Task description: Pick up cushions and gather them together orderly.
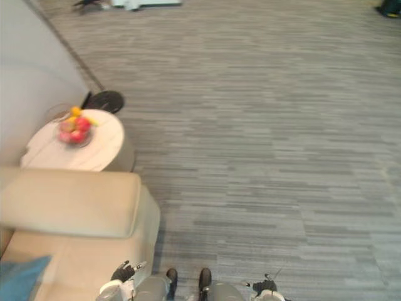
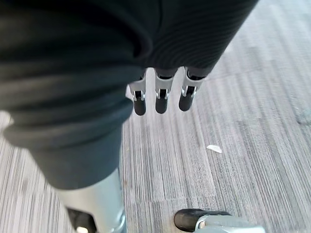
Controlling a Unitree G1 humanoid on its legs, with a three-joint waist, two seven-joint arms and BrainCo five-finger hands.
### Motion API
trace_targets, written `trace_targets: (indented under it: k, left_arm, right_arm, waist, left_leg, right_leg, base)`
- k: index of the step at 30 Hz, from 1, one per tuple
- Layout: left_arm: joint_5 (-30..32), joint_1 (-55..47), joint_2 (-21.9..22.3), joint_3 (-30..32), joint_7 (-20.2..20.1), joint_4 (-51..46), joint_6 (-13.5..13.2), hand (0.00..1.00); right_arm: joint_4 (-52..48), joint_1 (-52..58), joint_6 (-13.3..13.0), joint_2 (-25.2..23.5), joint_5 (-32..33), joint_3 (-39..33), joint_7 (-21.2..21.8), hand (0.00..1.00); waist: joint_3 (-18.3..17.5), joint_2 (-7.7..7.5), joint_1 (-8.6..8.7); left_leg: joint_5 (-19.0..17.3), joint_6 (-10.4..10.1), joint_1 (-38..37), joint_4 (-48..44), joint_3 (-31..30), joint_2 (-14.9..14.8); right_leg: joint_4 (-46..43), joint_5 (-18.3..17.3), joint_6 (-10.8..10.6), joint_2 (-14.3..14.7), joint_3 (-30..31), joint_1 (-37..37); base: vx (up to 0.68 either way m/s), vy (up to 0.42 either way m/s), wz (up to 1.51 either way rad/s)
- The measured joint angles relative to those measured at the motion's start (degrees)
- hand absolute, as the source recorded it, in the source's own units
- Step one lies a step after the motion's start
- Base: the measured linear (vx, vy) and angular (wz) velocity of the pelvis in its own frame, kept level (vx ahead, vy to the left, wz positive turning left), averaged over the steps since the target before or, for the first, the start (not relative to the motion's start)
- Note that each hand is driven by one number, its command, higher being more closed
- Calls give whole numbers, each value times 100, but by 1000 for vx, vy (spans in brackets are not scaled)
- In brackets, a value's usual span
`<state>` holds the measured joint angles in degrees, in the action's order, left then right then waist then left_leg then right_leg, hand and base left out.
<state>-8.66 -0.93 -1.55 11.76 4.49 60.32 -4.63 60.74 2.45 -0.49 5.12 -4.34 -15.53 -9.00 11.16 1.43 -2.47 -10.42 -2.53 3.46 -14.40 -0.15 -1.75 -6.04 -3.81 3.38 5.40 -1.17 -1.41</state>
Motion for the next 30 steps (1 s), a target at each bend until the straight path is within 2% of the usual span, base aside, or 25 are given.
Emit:
trace_targets:
  k: [1,2,7,8,9,10,11,12,13,14,15,18,19,20,21,22,23,24,25,26,27,28,29,30]
  left_arm:
    - [27,-1,10,84,-4,6,5,0]
    - [82,-6,21,151,-11,14,10,0]
    - [248,-32,48,307,-16,20,48,0]
    - [247,-35,57,308,-17,20,55,0]
    - [247,-42,78,306,-19,5,59,0]
    - [246,-47,61,300,-20,10,61,0]
    - [246,-51,47,297,-21,11,65,0]
    - [248,-87,7,239,-19,41,90,0]
    - [244,-91,-2,234,-21,64,98,0]
    - [245,-91,-35,228,-19,106,112,0]
    - [247,-91,-88,205,-19,121,119,0]
    - [300,-79,-146,181,-20,150,125,0]
    - [300,-71,-132,194,-27,156,125,0]
    - [299,-86,-50,182,-27,153,127,0]
    - [303,-67,-62,177,-22,160,128,0]
    - [305,-89,-148,185,-17,177,129,0]
    - [307,-90,-161,185,-18,180,130,0]
    - [366,-67,-199,177,-17,226,129,0]
    - [402,-58,-178,180,-14,218,126,0]
    - [402,-51,-161,183,-13,218,126,0]
    - [403,-50,-142,185,-17,215,126,0]
    - [379,-50,-142,232,20,43,57,0]
    - [376,-45,-183,174,17,-22,12,0]
    - [377,-27,-222,43,3,-82,-7,0]
  right_arm:
    - [-105,48,4,-38,4,-29,-12,0]
    - [-150,65,-16,-62,22,-32,-11,0]
    - [-156,58,-43,-257,186,-201,0,0]
    - [-167,16,-51,-323,229,-197,3,0]
    - [-213,-33,-38,-396,201,-190,30,0]
    - [-266,-43,-54,-392,228,-192,36,0]
    - [-262,-52,-56,-399,229,-192,37,0]
    - [-227,-100,-55,-387,263,-190,44,0]
    - [-214,-115,-57,-378,271,-189,43,0]
    - [-112,-170,-78,-349,279,-169,44,0]
    - [-68,-194,-81,-341,278,-145,48,0]
    - [66,-267,-96,-252,278,-90,47,0]
    - [123,-320,-86,-196,278,-45,43,0]
    - [123,-354,-74,-126,280,-51,40,0]
    - [122,-357,-73,-80,272,2,43,0]
    - [173,-352,-50,-58,266,10,48,0]
    - [174,-349,-49,-60,265,10,48,0]
    - [183,-345,-49,-76,264,15,49,0]
    - [195,-342,-53,-51,266,43,48,0]
    - [213,-342,-55,-33,271,57,47,0]
    - [263,-346,-58,-14,272,60,40,0]
    - [348,-343,-57,-5,327,112,-13,0]
    - [412,-343,-57,38,452,171,-51,0]
    - [438,-351,-56,43,483,200,-64,0]
  waist:
    - [-19,-25,1]
    - [-47,-49,-2]
    - [-153,-130,-54]
    - [-164,-122,-70]
    - [-177,-110,-108]
    - [-181,-120,-119]
    - [-181,-120,-118]
    - [-184,-126,-99]
    - [-182,-126,-98]
    - [-184,-129,-84]
    - [-186,-167,-83]
    - [-184,-133,-28]
    - [-171,-90,-74]
    - [-110,24,-29]
    - [-149,-82,-7]
    - [-172,-96,-57]
    - [-185,-77,-55]
    - [-260,-47,-25]
    - [-283,-59,3]
    - [-280,-53,9]
    - [-275,-38,4]
    - [-199,40,-9]
    - [-139,18,-67]
    - [-77,-44,-91]
  left_leg:
    - [0,2,-67,62,151,2]
    - [3,6,-187,174,358,4]
    - [2,7,-523,370,956,1]
    - [-27,54,-557,362,1192,-65]
    - [-95,163,-561,356,1494,-152]
    - [-131,205,-560,354,1714,-182]
    - [-132,205,-562,354,1772,-185]
    - [-132,204,-606,350,2086,-290]
    - [-131,204,-627,343,2158,-322]
    - [-178,125,-691,304,2276,-432]
    - [-280,-44,-777,263,2327,-534]
    - [-278,-150,-799,169,2318,-822]
    - [-251,-193,-876,172,2370,-1017]
    - [-196,-290,-1042,217,2511,-1147]
    - [-249,-416,-1193,227,2566,-1157]
    - [-390,-666,-1405,215,2651,-1275]
    - [-404,-693,-1428,207,2647,-1315]
    - [-355,-804,-1401,-50,2628,-1575]
    - [-289,-900,-1188,-678,2523,-1824]
    - [-258,-867,-1000,-1080,2404,-1953]
    - [-108,-706,-685,-1792,2163,-2156]
    - [127,106,35,-3424,1644,-2513]
    - [-141,87,370,-4234,1260,-2360]
    - [-298,-56,534,-4494,1034,-2067]
  right_leg:
    - [24,-2,-30,-14,118,5]
    - [55,-7,-176,-28,306,26]
    - [83,-7,-212,-17,810,64]
    - [-30,-45,-277,27,873,-31]
    - [-351,-318,-353,-53,405,-269]
    - [-673,-453,-345,-255,-132,-486]
    - [-748,-482,-353,-347,-323,-540]
    - [-1046,-558,-331,-863,-1360,-753]
    - [-1078,-554,-326,-993,-1578,-781]
    - [-1054,-495,-320,-1278,-1941,-800]
    - [-993,-273,-492,-1457,-2069,-820]
    - [-949,-305,-461,-1118,-2033,-836]
    - [-971,-565,-713,-961,-2098,-866]
    - [-1580,-1183,-602,-1328,-2791,-900]
    - [-1827,-1229,-453,-1686,-2991,-888]
    - [-2136,-1137,-498,-1683,-3085,-893]
    - [-2147,-1169,-476,-1619,-3057,-887]
    - [-2188,-1356,-348,-1331,-2957,-879]
    - [-2128,-1428,-223,-1121,-2863,-871]
    - [-2071,-1443,-190,-1015,-2806,-853]
    - [-1960,-1459,-119,-860,-2755,-792]
    - [-1572,-1387,36,-489,-2582,-464]
    - [-1346,-1330,177,-327,-2338,-172]
    - [-1204,-1323,191,-314,-2168,45]
  base:
    - [186,140,-70]
    - [140,120,-65]
    - [104,113,-65]
    - [12,16,-96]
    - [-7,2,-106]
    - [-32,-9,-81]
    - [-17,-50,-89]
    - [0,-78,-74]
    - [30,-169,-98]
    - [59,-224,-78]
    - [72,-264,-76]
    - [79,-325,-59]
    - [117,-384,-77]
    - [131,-358,-87]
    - [183,-345,-89]
    - [156,-233,-66]
    - [217,-321,-73]
    - [239,-372,-58]
    - [250,-373,-65]
    - [195,-317,-58]
    - [227,-338,-69]
    - [273,-342,-101]
    - [350,-313,-114]
    - [212,-128,-87]
